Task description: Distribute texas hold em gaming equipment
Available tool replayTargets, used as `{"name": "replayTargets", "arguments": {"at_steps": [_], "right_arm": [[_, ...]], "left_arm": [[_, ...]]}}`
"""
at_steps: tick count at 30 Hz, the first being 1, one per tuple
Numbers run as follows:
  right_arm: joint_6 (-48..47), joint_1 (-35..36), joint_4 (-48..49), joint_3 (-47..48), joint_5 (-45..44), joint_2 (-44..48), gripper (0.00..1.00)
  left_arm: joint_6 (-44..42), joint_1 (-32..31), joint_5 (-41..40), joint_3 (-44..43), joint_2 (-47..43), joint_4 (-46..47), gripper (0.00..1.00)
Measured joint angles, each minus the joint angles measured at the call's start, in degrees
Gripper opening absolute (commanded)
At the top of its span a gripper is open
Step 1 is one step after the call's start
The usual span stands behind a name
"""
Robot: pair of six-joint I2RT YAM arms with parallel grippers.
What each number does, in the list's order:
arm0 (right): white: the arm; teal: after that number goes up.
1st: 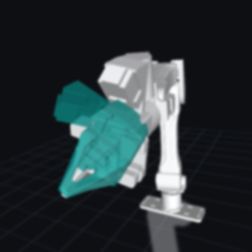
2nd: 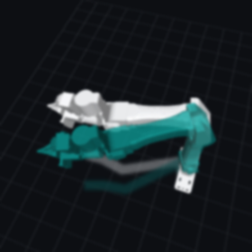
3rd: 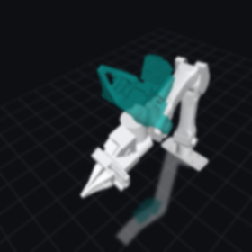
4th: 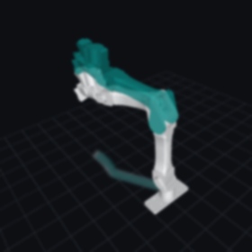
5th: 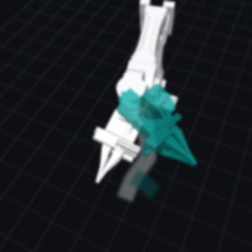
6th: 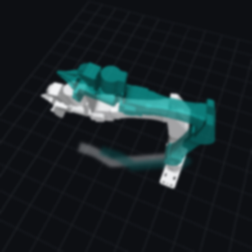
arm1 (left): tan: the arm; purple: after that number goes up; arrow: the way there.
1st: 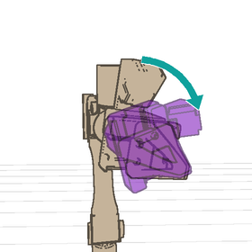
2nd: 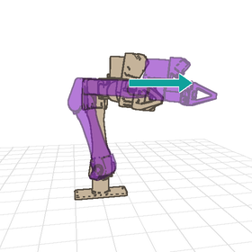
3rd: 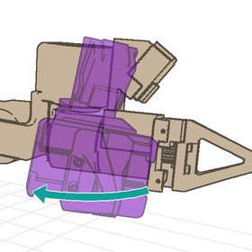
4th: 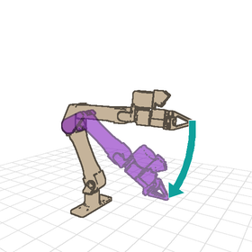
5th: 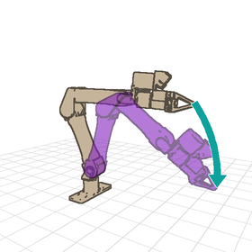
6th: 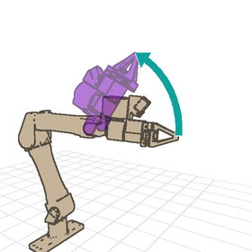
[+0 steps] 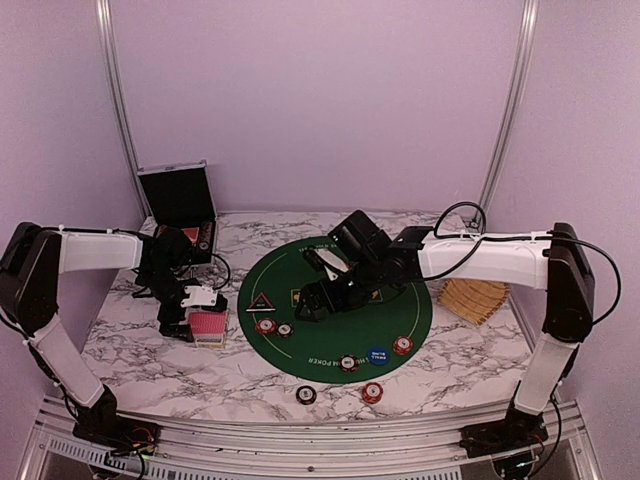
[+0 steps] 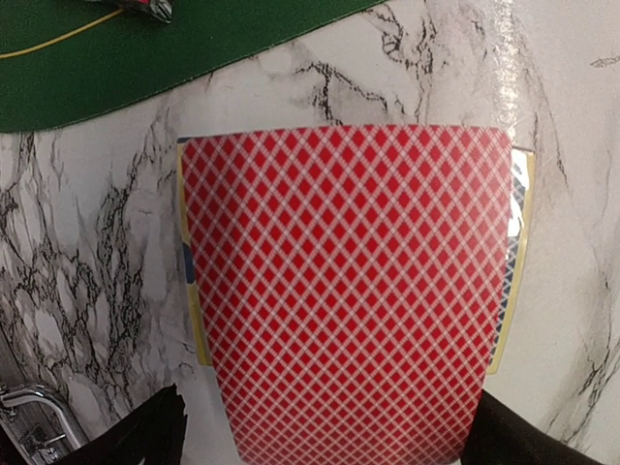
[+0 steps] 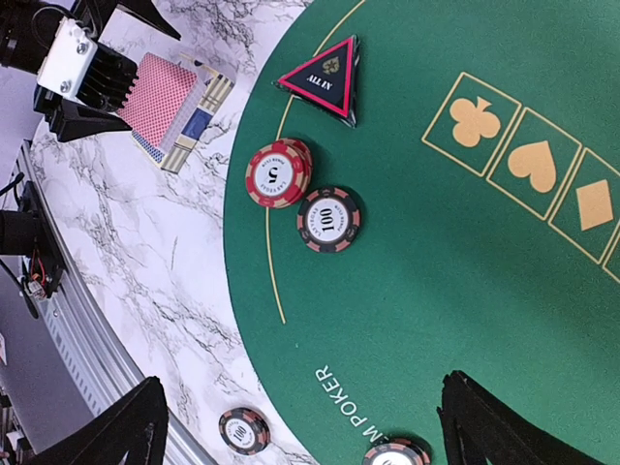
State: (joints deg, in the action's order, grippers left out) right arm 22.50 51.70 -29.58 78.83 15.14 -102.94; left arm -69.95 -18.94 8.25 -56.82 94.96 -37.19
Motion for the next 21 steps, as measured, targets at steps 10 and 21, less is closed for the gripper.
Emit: {"name": "replayTargets", "arguments": {"at_steps": [10,21], "right_arm": [[0.02,-0.26,-0.02,0.00,0.02,0.00,0.94],[0.42,-0.50,0.44,-0.92,1.07,0.00,0.93]], "left_arm": [[-0.04,-0.55,-0.83,1.07,0.92,1.49,0.99],[-1.01,-0.63,-1.25,1.36,1.51,3.48,0.99]]}}
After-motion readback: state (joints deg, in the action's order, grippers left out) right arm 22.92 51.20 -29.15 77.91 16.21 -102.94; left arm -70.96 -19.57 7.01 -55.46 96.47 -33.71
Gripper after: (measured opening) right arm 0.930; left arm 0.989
